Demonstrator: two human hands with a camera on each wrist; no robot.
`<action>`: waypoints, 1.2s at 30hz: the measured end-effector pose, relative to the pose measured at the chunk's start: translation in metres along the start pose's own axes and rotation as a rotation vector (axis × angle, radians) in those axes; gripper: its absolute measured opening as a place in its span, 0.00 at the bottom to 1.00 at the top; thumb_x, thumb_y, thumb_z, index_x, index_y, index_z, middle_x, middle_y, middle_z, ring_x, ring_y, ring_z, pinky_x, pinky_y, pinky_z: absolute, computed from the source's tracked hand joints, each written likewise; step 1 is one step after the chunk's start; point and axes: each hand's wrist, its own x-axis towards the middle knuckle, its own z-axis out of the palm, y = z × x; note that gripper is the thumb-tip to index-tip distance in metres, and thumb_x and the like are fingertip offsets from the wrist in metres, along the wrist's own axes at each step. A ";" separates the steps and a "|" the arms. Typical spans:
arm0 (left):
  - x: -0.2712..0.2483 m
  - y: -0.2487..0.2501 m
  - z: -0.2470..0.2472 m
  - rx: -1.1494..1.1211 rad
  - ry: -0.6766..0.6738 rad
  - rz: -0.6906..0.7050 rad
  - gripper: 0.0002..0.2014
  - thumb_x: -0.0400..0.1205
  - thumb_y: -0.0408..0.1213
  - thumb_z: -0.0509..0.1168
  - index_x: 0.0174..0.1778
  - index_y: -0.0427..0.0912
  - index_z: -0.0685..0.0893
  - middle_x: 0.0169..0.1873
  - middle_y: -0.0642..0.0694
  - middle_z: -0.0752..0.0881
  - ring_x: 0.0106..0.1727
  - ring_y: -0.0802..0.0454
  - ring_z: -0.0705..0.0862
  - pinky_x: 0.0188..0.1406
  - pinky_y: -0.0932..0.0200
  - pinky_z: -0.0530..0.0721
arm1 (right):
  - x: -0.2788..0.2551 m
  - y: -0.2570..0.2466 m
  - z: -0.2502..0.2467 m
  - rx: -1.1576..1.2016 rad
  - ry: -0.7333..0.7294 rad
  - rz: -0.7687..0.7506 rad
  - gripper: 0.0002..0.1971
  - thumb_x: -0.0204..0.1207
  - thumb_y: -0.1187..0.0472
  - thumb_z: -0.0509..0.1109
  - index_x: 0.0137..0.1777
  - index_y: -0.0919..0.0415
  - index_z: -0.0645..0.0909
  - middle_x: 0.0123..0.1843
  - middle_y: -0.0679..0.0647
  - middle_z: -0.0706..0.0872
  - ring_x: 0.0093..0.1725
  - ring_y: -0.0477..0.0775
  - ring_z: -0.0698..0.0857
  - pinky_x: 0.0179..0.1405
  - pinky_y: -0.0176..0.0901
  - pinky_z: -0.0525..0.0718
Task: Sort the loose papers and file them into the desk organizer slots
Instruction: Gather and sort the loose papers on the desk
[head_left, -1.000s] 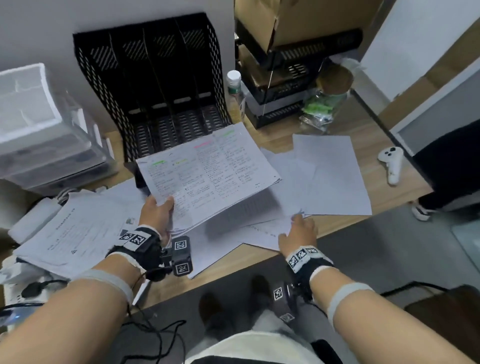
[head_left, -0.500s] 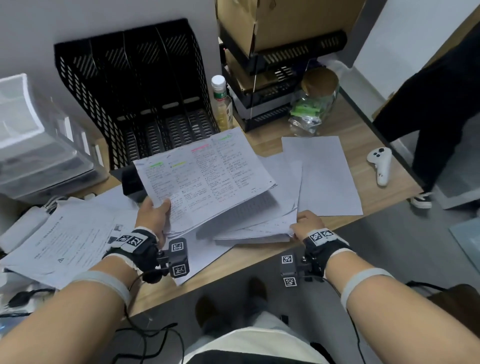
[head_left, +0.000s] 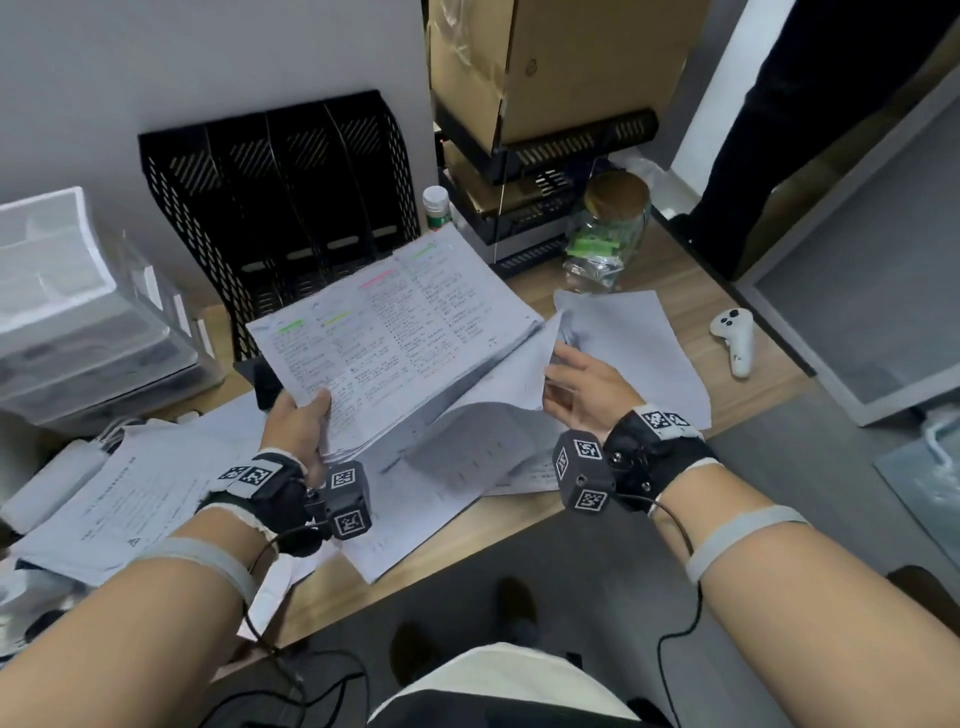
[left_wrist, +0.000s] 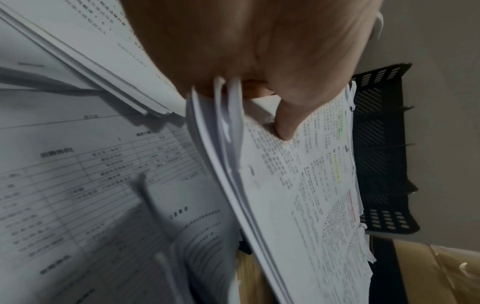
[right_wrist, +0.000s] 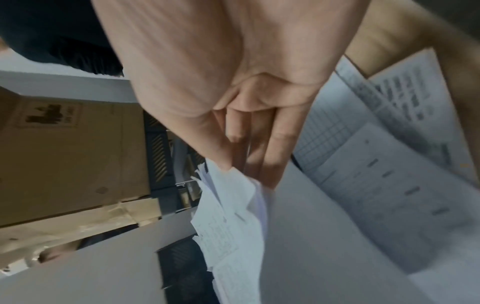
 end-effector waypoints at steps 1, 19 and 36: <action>-0.001 0.004 -0.003 -0.005 -0.008 0.006 0.20 0.90 0.29 0.58 0.79 0.34 0.72 0.75 0.30 0.79 0.76 0.29 0.77 0.59 0.42 0.88 | 0.000 0.002 0.003 0.001 0.007 -0.012 0.15 0.81 0.72 0.64 0.61 0.55 0.84 0.40 0.52 0.92 0.36 0.47 0.91 0.34 0.36 0.87; 0.003 0.002 -0.041 -0.001 -0.053 -0.015 0.19 0.89 0.28 0.59 0.78 0.36 0.74 0.71 0.33 0.83 0.66 0.33 0.85 0.50 0.43 0.90 | -0.017 0.090 -0.043 -0.763 0.558 0.169 0.08 0.80 0.68 0.61 0.53 0.66 0.80 0.44 0.61 0.82 0.47 0.62 0.80 0.43 0.42 0.73; -0.011 0.046 -0.006 -0.045 -0.227 0.014 0.21 0.90 0.27 0.56 0.81 0.32 0.68 0.75 0.32 0.78 0.71 0.33 0.81 0.50 0.46 0.85 | -0.046 0.095 -0.031 -0.378 0.670 0.037 0.20 0.71 0.56 0.69 0.61 0.65 0.84 0.58 0.63 0.90 0.55 0.66 0.89 0.59 0.65 0.86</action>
